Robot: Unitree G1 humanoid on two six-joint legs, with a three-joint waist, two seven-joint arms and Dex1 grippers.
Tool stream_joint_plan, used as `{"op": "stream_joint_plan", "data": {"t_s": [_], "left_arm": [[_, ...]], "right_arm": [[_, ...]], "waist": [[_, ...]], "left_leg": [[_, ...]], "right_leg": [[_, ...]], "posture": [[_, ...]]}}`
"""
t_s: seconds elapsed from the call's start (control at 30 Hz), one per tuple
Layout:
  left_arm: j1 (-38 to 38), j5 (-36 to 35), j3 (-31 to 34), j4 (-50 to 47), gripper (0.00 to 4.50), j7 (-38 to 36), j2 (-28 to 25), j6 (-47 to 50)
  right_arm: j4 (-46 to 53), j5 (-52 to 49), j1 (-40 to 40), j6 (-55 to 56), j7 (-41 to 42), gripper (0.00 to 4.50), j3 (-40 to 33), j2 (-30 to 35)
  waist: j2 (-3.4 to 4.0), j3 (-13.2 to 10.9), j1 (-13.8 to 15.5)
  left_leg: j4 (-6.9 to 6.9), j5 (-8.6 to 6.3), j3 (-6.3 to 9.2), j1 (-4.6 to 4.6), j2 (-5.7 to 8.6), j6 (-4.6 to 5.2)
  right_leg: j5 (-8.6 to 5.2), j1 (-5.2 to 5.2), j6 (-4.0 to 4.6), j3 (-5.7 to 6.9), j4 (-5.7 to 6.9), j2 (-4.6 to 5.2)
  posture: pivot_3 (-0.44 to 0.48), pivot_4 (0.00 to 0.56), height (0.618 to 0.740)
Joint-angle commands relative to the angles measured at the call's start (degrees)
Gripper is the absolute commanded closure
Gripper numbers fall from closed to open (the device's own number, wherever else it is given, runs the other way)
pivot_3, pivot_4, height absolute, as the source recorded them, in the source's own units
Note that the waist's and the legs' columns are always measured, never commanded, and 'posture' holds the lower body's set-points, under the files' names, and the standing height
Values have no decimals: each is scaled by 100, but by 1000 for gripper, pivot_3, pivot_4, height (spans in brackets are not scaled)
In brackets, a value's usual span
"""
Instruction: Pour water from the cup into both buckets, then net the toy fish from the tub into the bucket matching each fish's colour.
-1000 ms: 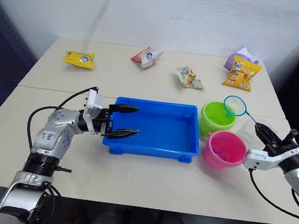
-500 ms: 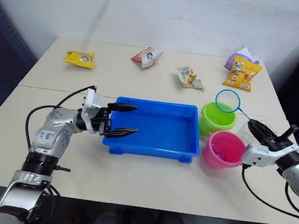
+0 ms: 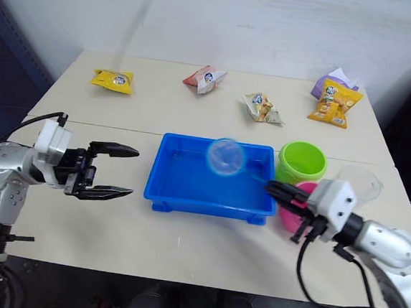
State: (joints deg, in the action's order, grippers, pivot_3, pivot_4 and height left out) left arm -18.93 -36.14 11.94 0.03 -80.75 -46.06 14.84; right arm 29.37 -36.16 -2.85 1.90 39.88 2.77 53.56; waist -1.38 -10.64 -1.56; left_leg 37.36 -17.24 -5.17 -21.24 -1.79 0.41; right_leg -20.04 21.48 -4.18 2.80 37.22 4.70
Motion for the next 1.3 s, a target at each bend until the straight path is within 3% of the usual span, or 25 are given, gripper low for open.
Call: {"op": "stream_joint_plan", "data": {"t_s": [0.03, 0.3, 0.47, 0.67, 0.77, 0.97, 1.0, 1.13, 1.3], "left_arm": [[449, -315, 130, -414, 79, -226, -114, 256], [1840, 52, 126, -925, 79, -828, -524, -353], [1938, 84, 68, -899, 79, -768, -608, -487], [1870, -20, 62, -876, 79, -765, -885, -137], [1811, 36, 87, -714, 0, -825, -989, -215], [1635, 190, 166, -279, 0, -732, -1029, -517], [1603, 194, 203, -247, 0, -656, -1025, -531], [1694, 249, 353, -146, 0, -533, -1008, -644], [2309, 815, 866, 451, 0, 122, -959, -1053]], "right_arm": [[93, 709, 136, 170, 504, 4500, 716, -430], [-1624, 2114, 651, 1075, 1847, 4500, 1891, -1149], [-2832, 2828, 947, 1549, 1870, 4500, 2236, -1826], [-3613, 2847, 1162, 1785, 1813, 4500, 2049, -2377], [-3473, 2724, 1090, 1744, 2024, 3404, 1982, -2292], [-2527, 2210, 605, 1512, 2195, 552, 1558, -1876], [-2315, 2060, 473, 1418, 2243, 242, 1442, -1758], [-1551, 1421, 40, 1068, 2410, 105, 985, -1347], [-501, 734, -1144, 873, 2342, 105, -619, -591]], "waist": [[5, -2, -2], [-1, 1, -8], [2, -1, -10], [3, -2, -31], [7, -4, -25], [9, -5, -12], [8, -5, -11], [11, -7, -9], [17, -9, -9]], "left_leg": [[-2, 1, -1, -1, 2, -2], [-5, 0, -3, -1, 4, -4], [-12, -2, -3, -2, 3, -6], [-12, -2, -4, 1, 3, -9], [-14, -3, -3, 1, 4, -11], [-15, -11, -3, 0, 3, -1], [-14, -14, -2, -1, 3, 3], [-18, -18, -2, 0, 3, 2], [-26, -22, -3, 3, 2, 7]], "right_leg": [[0, 2, 0, -1, -2, 2], [-1, 2, 2, 2, -16, 7], [-4, 4, 8, 4, -15, 8], [-4, 7, 9, 4, -6, 8], [-5, 9, 11, 4, -4, 9], [-5, 9, 11, 5, -5, 9], [-5, 9, 11, 6, -5, 9], [-5, 7, 11, 7, -10, 9], [-5, 8, 11, 6, -16, 9]], "posture": [[0, 150, 738], [0, 150, 738], [0, 150, 738], [0, 150, 738], [0, 150, 738], [0, 150, 738], [0, 150, 738], [0, 150, 738], [0, 150, 738]]}}
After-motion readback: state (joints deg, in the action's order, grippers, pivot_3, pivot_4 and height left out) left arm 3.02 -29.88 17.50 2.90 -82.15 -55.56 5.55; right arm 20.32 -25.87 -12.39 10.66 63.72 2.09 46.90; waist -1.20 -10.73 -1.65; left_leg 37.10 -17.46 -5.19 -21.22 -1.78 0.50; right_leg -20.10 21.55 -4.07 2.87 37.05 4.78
